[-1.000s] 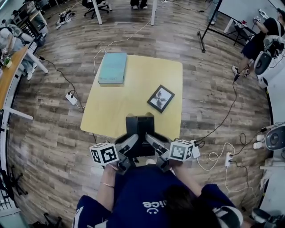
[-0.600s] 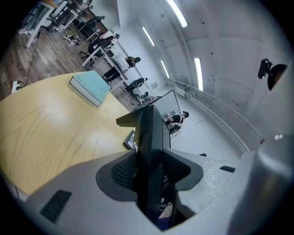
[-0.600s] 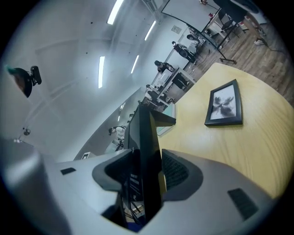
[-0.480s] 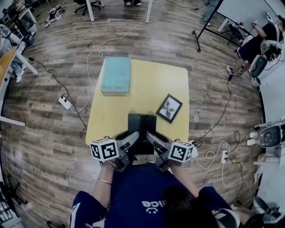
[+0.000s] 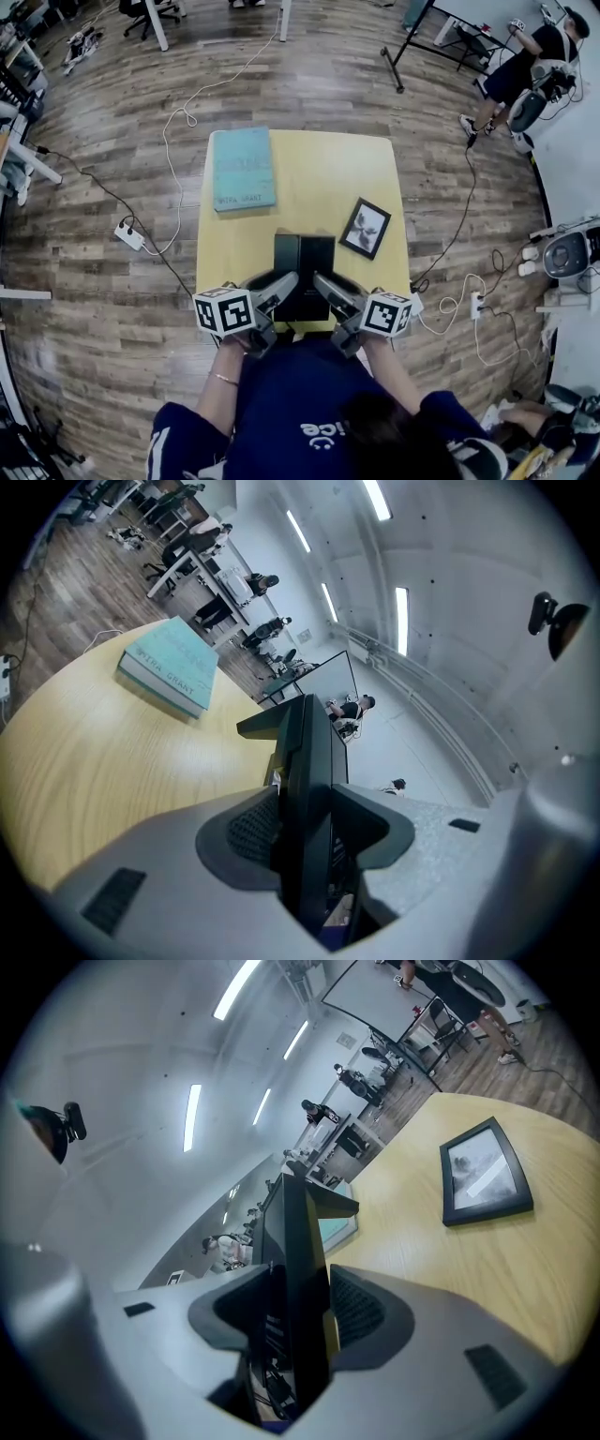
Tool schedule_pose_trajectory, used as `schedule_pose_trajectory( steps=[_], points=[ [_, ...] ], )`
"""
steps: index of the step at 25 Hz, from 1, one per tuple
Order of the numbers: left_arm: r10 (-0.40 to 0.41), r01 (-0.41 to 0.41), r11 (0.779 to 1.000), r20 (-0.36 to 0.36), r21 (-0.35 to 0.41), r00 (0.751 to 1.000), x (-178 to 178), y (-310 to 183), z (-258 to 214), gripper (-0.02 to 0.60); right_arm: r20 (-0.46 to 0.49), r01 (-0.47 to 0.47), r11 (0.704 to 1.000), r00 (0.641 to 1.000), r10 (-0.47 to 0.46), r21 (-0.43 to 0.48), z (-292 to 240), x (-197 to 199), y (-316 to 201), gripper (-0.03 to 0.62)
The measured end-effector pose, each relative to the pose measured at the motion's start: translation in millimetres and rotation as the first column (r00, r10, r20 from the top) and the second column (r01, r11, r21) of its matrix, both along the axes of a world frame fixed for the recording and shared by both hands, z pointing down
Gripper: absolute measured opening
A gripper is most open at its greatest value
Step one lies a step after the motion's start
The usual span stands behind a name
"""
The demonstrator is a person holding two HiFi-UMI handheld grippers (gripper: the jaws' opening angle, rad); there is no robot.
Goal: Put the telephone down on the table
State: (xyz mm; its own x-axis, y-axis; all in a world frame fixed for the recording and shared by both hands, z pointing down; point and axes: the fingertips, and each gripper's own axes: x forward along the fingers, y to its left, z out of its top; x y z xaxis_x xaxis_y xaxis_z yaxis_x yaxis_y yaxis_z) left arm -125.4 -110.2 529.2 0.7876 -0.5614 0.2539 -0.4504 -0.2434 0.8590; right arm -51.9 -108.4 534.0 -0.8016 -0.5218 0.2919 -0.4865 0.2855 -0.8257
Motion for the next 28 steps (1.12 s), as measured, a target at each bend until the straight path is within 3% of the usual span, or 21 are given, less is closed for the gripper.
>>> schedule_pose_trajectory(
  steps=[21, 28],
  points=[
    [-0.012, 0.011, 1.000, -0.007, -0.021, 1.000, 19.5, -79.7, 2.7, 0.178, -0.060, -0.009, 1.000, 0.998, 0.008, -0.014, 9.4, 26.2, -78.5, 0.206],
    [-0.046, 0.046, 0.998, -0.005, -0.043, 0.999, 28.1, -104.7, 13.9, 0.177, -0.028, -0.010, 1.000, 1.000, 0.010, -0.019, 16.3, 30.8, -106.0, 0.206]
  ],
)
